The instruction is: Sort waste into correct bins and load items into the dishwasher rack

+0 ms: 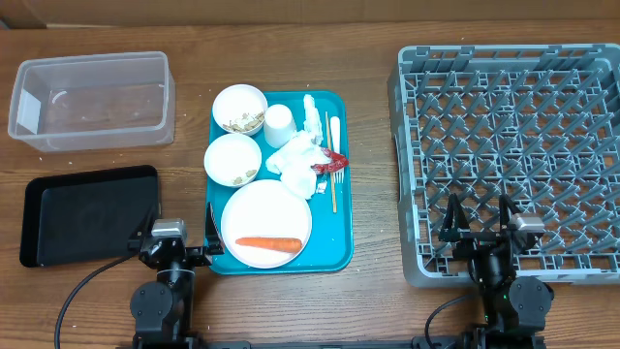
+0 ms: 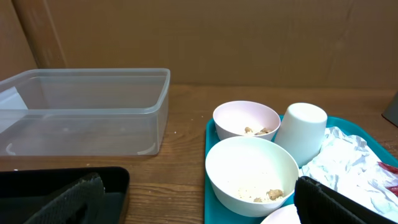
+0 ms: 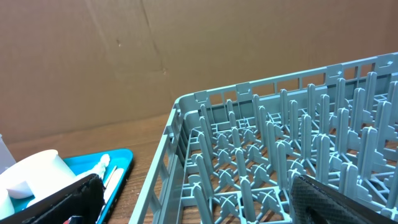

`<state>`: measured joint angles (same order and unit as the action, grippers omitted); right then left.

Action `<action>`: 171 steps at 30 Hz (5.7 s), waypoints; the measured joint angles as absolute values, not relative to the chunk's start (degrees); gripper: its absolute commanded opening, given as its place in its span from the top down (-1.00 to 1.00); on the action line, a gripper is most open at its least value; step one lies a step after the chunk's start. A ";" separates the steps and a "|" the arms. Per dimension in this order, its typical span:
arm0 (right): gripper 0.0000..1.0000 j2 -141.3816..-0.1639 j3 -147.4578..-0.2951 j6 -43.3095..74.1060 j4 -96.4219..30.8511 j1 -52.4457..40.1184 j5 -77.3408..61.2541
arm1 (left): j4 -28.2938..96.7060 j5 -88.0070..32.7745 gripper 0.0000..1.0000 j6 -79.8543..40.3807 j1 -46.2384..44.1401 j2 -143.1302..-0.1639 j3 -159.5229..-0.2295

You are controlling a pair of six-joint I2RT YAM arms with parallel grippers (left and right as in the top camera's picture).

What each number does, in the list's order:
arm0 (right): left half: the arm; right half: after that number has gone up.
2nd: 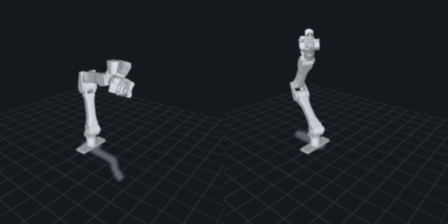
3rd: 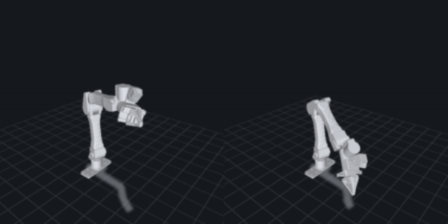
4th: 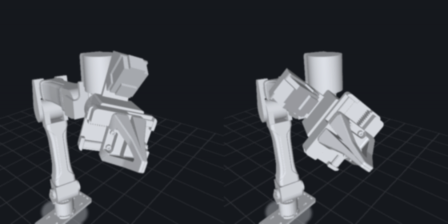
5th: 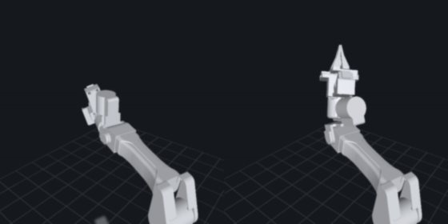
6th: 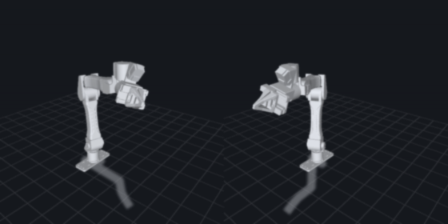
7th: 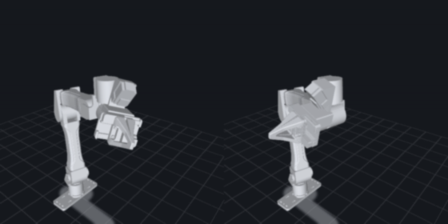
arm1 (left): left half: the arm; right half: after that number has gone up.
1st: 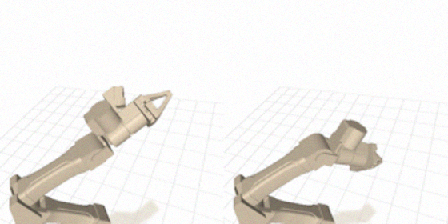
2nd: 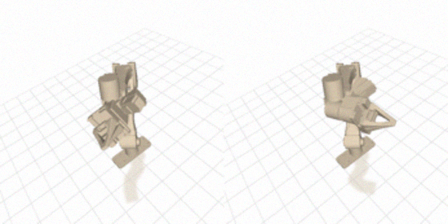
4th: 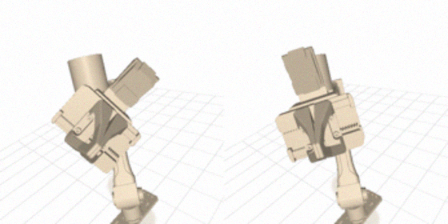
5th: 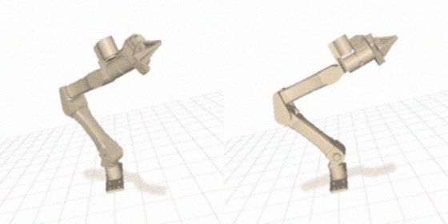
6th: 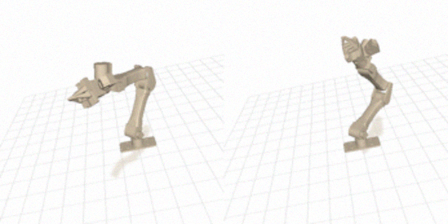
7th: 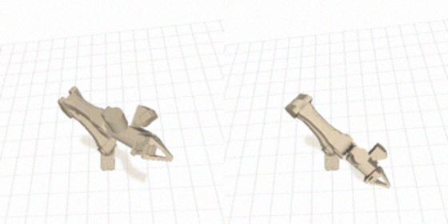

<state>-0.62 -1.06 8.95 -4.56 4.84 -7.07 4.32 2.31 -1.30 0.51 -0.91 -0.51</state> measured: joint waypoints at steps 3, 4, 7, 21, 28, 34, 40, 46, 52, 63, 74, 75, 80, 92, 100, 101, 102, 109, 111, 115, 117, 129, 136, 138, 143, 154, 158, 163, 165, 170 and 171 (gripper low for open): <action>-1.00 -0.62 -1.06 8.95 -4.54 4.84 -7.05 | 4.32 2.31 -1.00 -1.30 0.51 -0.91 -0.51; -1.00 -0.62 -1.06 8.95 -4.51 4.86 -7.07 | 4.32 2.31 -1.00 -1.30 0.51 -0.91 -0.51; -1.00 -0.62 -1.06 8.93 -4.51 4.84 -7.07 | 4.32 2.31 -1.00 -1.30 0.51 -0.91 -0.51; -1.00 -0.62 -1.06 8.95 -4.54 4.86 -7.05 | 3.20 -8.16 -0.99 -15.18 0.51 -0.91 -0.51; -1.00 -0.62 -1.06 8.95 -4.54 4.86 -7.07 | 1.34 -23.68 -1.00 -40.69 0.49 -0.91 -0.51; -1.00 -0.62 -1.06 8.95 -4.51 4.84 -7.05 | 9.34 -28.93 -1.00 -37.04 0.49 -1.06 -7.14; -0.99 -0.62 -1.06 8.95 -4.51 4.84 -7.07 | 28.71 -26.57 -1.00 -27.29 0.49 -11.18 -27.70; -1.00 -0.62 -1.06 8.93 -4.47 4.84 -7.05 | 45.82 -25.45 -1.00 -19.14 -0.75 -37.58 -48.27; -1.00 -0.62 -1.06 8.93 -4.45 4.84 -7.07 | 51.33 -26.00 -1.00 -14.57 -6.04 -57.87 -60.25; -1.00 -0.62 -1.06 8.97 -4.47 4.84 -7.07 | 42.72 -5.32 -1.00 -12.53 -14.70 -80.73 -61.67; -1.00 -0.62 -1.06 8.95 -4.49 4.84 -7.05 | 30.06 -1.26 -1.00 -13.30 -14.66 -92.77 -61.67; -1.00 -0.62 -1.06 8.93 -4.47 4.84 -7.07 | 29.61 -1.26 -1.00 -13.28 -14.66 -93.54 -61.67; -1.00 -0.62 -1.06 8.95 -4.49 4.84 -7.07 | 29.52 -1.28 -0.98 -13.21 -15.22 -97.32 -61.67; -1.00 -0.62 -1.06 8.95 -4.49 4.84 -7.09 | 45.89 -1.28 -0.99 -11.70 -16.43 -97.95 -70.52; -1.00 -0.62 -1.06 8.97 -4.54 4.84 -7.09 | 67.11 -19.35 -0.96 -13.54 -16.43 -91.09 -82.37; -0.99 -0.62 -1.06 8.95 -4.49 4.84 -7.05 | 68.51 -22.63 -0.92 -14.04 -16.43 -91.13 -82.35; -1.00 -0.62 -1.06 8.93 -4.45 4.84 -7.05 | 69.56 -24.43 -0.91 -15.33 -16.49 -91.20 -82.35; -1.00 -0.62 -1.06 8.95 -4.49 4.84 -7.07 | 82.43 -11.88 -1.00 -48.99 -20.67 -90.02 -80.90; -1.00 -0.64 -1.06 8.95 -4.45 4.84 -7.07 | 80.55 -10.04 -1.00 -57.84 -24.32 -87.02 -77.54; -1.00 -0.62 -1.06 8.95 -4.45 4.84 -7.07 | 76.42 -6.28 -1.00 -78.83 -31.33 -79.92 -66.98; -1.00 -0.62 -1.06 8.95 -4.51 4.84 -7.07 | 71.66 -4.64 -1.00 -84.14 -31.09 -79.79 -62.76; -1.00 -0.62 -1.06 8.95 -4.47 4.84 -7.07 | 48.34 -4.29 -1.00 -92.25 -28.12 -82.04 -47.79; -1.00 -0.62 -1.06 8.97 -4.47 4.84 -7.07 | 39.48 -5.04 -1.00 -93.10 -28.12 -86.56 -45.71; -1.00 -0.62 -1.06 8.93 -4.47 4.86 -7.07 | 38.98 -5.21 -1.00 -93.10 -28.12 -87.44 -45.71; -1.00 -0.62 -1.06 8.93 -4.45 4.84 -7.07 | 38.35 -5.80 -0.92 -93.12 -28.10 -90.30 -45.84; -1.00 -0.62 -1.06 8.95 -4.49 4.84 -7.07 | 38.48 -8.14 -0.37 -94.37 -27.40 -91.92 -46.72; -1.00 -0.62 -1.06 8.93 -4.45 4.84 -7.07 | 38.87 -7.18 -0.29 -94.28 -26.70 -91.96 -46.89; -1.00 -0.62 -1.06 8.95 -4.49 4.86 -7.07 | 39.64 -5.10 0.07 -93.89 -26.11 -91.96 -46.92; -1.00 -0.62 -1.06 8.95 -4.47 4.84 -7.07 | 39.64 -4.43 0.21 -93.91 -26.11 -91.94 -46.92; -1.00 -0.62 -1.06 8.93 -4.51 4.84 -7.05 | 39.27 -3.22 0.34 -92.01 -26.11 -91.96 -46.92; -1.00 -0.62 -1.06 8.95 -4.47 4.86 -7.07 | 39.24 -3.07 0.42 -90.70 -26.11 -91.96 -46.98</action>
